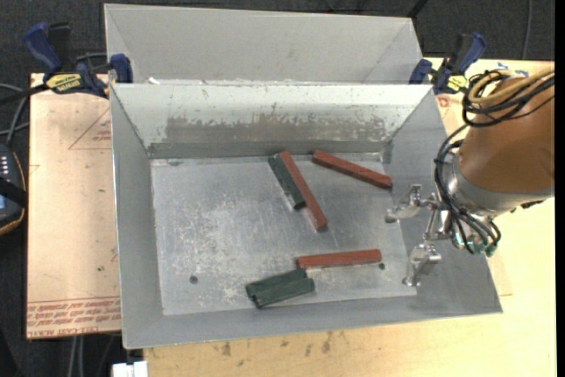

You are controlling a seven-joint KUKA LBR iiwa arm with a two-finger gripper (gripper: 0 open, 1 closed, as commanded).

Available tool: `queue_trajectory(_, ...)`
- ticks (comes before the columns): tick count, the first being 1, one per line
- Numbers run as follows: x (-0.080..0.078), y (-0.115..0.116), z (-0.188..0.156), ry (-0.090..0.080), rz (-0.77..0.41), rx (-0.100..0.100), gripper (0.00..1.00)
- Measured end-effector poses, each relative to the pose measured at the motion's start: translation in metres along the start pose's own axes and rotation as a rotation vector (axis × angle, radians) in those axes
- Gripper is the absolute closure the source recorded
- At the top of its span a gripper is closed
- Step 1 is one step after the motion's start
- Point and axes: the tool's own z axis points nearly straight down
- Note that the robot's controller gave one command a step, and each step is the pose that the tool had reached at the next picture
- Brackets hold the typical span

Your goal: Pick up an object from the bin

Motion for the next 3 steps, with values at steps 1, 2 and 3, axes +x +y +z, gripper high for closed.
queue_trajectory(1, -0.002, 0.000, -0.003, -0.007, -0.003, 0.001, 0.00)
queue_trajectory(2, -0.026, 0.015, 0.101, -0.017, 0.048, 0.002, 1.00)
queue_trajectory(3, -0.026, 0.015, 0.101, -0.017, 0.048, 0.002, 1.00)
